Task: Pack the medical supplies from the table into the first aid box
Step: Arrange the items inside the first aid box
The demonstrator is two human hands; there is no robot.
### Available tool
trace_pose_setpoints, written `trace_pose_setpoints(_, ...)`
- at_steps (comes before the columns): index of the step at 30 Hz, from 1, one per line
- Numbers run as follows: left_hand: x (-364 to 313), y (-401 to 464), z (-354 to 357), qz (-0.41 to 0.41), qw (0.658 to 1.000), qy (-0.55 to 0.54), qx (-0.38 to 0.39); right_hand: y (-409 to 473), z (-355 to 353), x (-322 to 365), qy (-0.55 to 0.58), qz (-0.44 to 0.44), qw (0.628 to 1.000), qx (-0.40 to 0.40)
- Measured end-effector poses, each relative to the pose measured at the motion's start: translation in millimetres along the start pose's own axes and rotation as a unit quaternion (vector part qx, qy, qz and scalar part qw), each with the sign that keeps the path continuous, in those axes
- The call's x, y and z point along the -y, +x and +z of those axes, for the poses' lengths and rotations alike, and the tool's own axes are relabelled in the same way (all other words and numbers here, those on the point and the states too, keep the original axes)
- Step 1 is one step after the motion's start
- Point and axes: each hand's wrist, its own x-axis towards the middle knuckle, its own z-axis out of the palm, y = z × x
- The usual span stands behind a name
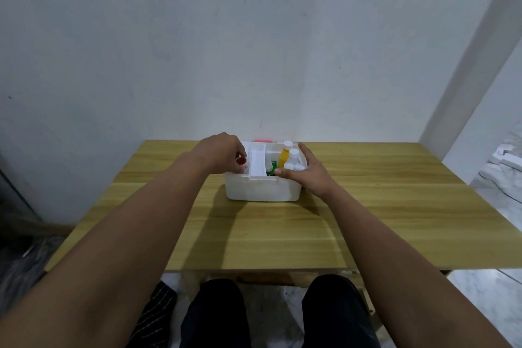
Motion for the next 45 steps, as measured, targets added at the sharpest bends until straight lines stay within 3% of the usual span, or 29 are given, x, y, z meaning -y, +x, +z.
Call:
trace_pose_setpoints(14, 17, 2, -9, -0.027, 0.99, -0.128, 0.049, 2, 1, -2, -0.001, 0.006, 1.0, -0.002)
trace_pose_setpoints(23, 24, -6, 3, -0.074, 0.983, -0.162, -0.048, 0, 1, -1, 0.001, 0.005, 1.0, -0.005)
trace_pose_setpoints(40, 24, -27, 30, -0.022, 0.979, -0.09, -0.179, -1, 1, 2, 0.007, 0.005, 1.0, -0.003)
trace_pose_setpoints(43, 33, -34, 29, -0.067, 0.963, -0.142, -0.22, -1, 1, 3, 0.009, 0.003, 1.0, -0.005)
trace_pose_setpoints(45, 43, -41, 29, -0.125, 0.96, -0.148, -0.203, -1, 1, 2, 0.012, 0.007, 1.0, -0.003)
